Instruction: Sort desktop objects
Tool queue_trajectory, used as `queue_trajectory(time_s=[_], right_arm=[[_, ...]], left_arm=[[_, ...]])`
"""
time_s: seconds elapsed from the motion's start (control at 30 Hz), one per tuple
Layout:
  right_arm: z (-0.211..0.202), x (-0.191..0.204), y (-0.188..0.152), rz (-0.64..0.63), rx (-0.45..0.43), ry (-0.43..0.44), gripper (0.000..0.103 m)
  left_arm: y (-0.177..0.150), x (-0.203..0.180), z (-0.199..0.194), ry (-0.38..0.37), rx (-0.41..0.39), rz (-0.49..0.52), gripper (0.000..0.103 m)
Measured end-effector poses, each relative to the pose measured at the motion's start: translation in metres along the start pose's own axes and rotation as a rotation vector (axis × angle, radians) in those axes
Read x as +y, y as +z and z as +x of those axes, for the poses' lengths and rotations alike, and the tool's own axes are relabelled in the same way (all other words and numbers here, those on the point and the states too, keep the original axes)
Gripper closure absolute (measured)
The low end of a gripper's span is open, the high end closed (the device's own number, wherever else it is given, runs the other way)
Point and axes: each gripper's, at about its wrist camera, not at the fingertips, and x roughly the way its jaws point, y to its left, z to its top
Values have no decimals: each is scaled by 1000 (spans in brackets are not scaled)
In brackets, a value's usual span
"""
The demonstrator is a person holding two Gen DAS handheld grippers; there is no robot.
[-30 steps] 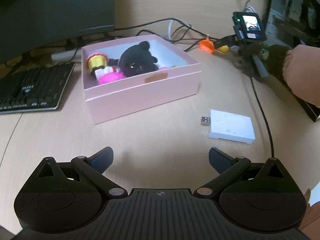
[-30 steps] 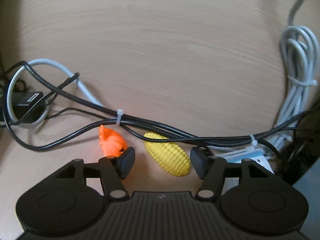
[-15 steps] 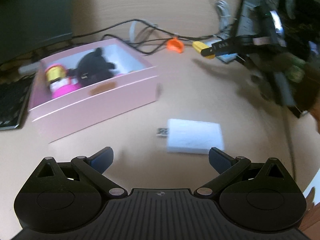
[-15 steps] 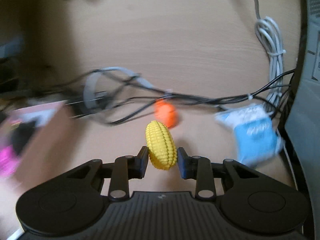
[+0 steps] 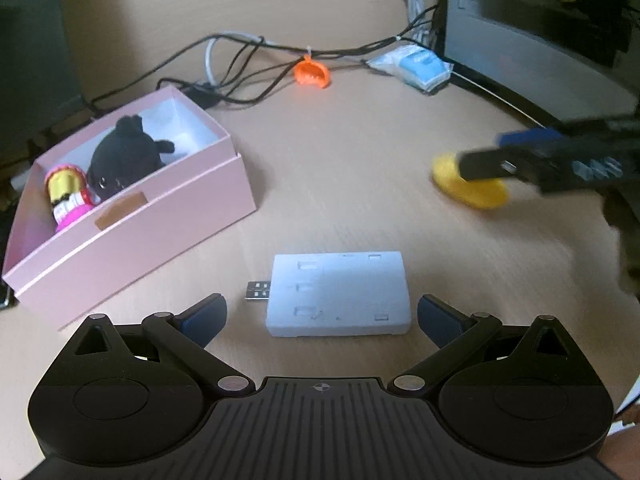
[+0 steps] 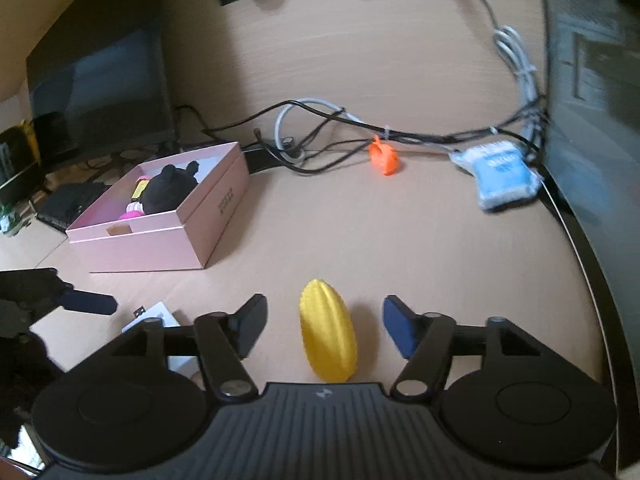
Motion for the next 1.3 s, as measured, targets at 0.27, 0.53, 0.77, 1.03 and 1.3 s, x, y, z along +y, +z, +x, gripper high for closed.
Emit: queue_trajectory(time_s=[0.27,0.53,0.77,1.03,1.3], right_arm=[[-15,-15,-34,104,49,-39,5],[-11,-17,-39,162,83,35,0],[-6,-7,-38,174,83,98,0],[2,18,-34,72,126,27,0],[6,26,-27,42,128,-35,0]], left_arm=[[6,-5,10,37,0,12,0],[-1,8,1,141,1,27,0],[-9,46,-21,185,-4,-66,0],[-16,57,-28,150,-7,-163,0],[-14,51,-39,91,-58,-170,0]])
